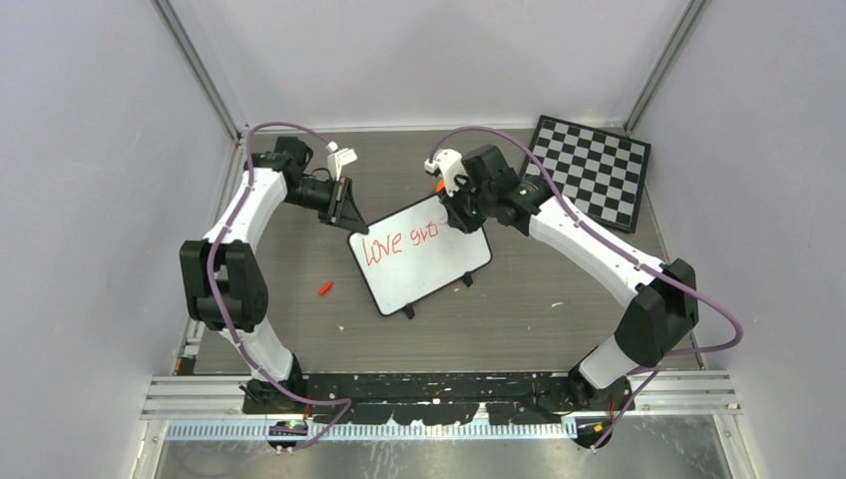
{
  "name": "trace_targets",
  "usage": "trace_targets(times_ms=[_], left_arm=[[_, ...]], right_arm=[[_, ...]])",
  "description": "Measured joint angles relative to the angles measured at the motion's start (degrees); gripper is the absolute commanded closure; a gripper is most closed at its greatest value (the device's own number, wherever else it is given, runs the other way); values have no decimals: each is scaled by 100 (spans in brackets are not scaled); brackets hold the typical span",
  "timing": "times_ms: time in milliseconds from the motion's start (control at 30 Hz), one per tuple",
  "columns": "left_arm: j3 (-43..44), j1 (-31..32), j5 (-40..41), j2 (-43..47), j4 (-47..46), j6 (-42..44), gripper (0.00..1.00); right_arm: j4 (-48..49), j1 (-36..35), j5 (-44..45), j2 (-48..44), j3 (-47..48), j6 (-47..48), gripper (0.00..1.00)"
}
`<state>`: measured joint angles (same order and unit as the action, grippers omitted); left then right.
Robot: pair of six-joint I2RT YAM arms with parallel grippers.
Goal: Write a sentence on the whiteboard
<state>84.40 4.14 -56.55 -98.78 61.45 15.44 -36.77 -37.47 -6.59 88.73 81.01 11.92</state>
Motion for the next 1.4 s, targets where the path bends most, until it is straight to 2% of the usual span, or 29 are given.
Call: trace_targets(times_ms=[667, 1400], left_arm=[[0, 2, 2, -22, -2, 2, 100], [13, 2, 4, -37, 17, 20, 100]], right_arm=[[66, -2, 0, 4, -315, 7, 100], [68, 122, 122, 59, -13, 129, 100]])
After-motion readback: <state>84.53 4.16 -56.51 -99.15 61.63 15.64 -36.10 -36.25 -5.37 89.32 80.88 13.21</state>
